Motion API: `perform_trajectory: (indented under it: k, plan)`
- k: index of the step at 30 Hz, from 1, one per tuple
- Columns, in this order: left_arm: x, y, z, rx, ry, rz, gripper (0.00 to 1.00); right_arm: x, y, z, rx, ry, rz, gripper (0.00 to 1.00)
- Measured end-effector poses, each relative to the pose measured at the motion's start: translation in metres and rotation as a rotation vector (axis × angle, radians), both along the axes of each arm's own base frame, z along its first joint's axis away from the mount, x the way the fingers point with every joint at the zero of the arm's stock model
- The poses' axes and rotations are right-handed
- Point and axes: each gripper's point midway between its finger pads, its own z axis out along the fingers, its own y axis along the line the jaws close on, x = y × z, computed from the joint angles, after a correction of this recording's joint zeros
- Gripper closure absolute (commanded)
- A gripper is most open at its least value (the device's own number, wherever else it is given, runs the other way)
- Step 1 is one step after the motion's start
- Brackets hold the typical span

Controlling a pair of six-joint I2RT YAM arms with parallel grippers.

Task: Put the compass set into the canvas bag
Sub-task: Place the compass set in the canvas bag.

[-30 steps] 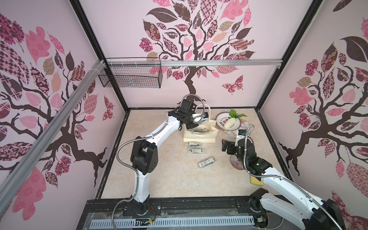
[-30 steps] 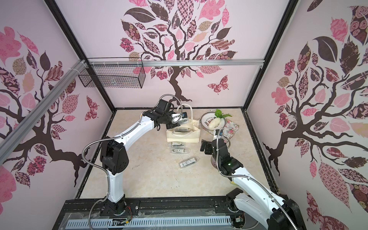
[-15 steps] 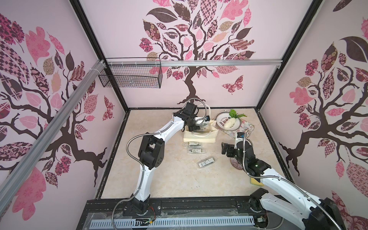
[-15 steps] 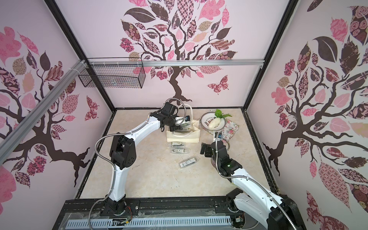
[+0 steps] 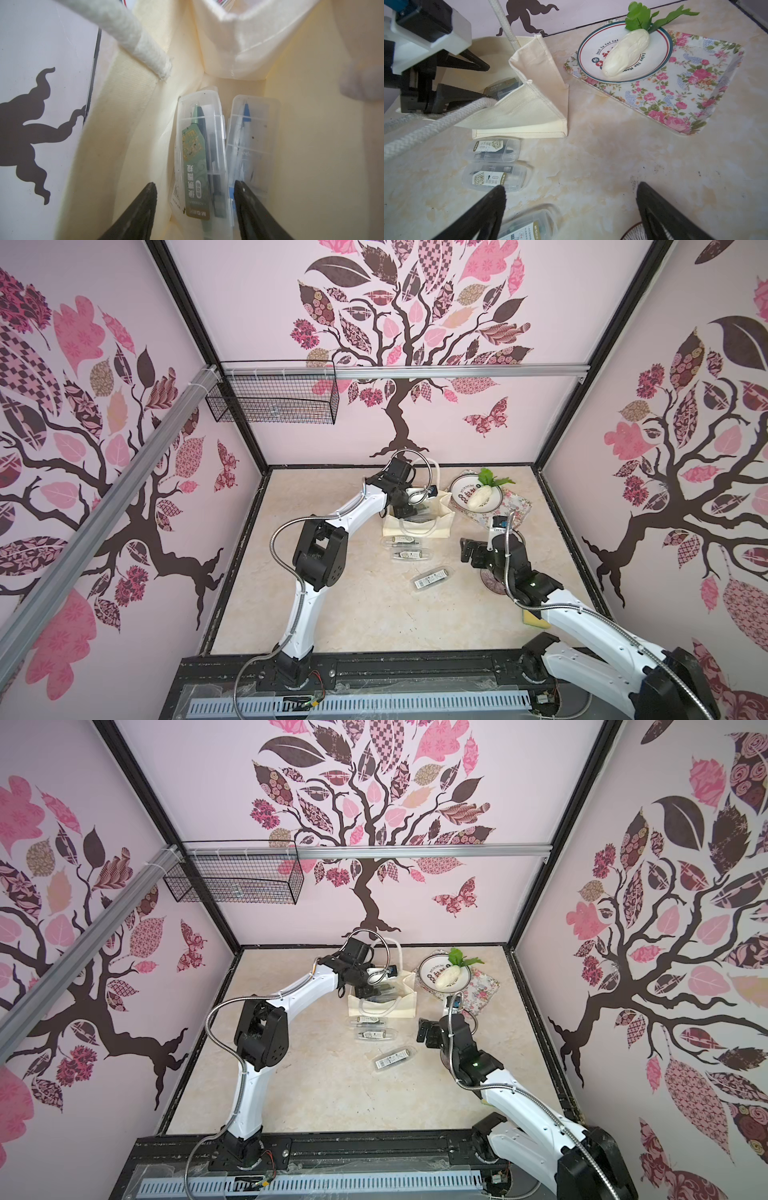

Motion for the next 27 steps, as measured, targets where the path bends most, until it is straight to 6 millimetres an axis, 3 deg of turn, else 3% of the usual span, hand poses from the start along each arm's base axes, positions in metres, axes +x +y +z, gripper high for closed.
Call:
perform_trajectory:
  k: [5,8,11,15,16,20,23,27]
  plan:
    - [0.004,-0.001,0.010,-0.011,-0.031,0.017,0.31,0.000,0.003,0.001,0.010,-0.001,0.012,0.00]
    - [0.004,-0.004,0.027,-0.038,-0.057,0.031,0.27,0.000,0.006,0.002,0.018,-0.004,0.031,0.00]
    - [0.001,-0.006,0.056,-0.080,-0.090,0.045,0.24,0.000,0.012,0.004,0.021,-0.013,0.063,0.00]
    - [-0.004,-0.006,0.114,-0.151,-0.185,0.075,0.18,0.001,0.021,0.011,0.014,-0.047,0.125,0.00]
    - [-0.005,-0.004,0.131,-0.167,-0.217,0.088,0.03,0.001,0.024,0.013,0.008,-0.059,0.151,0.00]
    - [-0.012,0.009,0.184,-0.224,-0.320,0.175,0.03,0.002,0.039,0.017,-0.032,-0.097,0.264,0.00]
    - [-0.019,0.024,0.207,-0.284,-0.355,0.283,0.03,0.001,0.050,0.014,-0.069,-0.110,0.343,0.00]
    - [-0.039,0.050,0.217,-0.404,-0.336,0.440,0.03,-0.007,0.071,0.003,-0.159,-0.120,0.479,0.00]
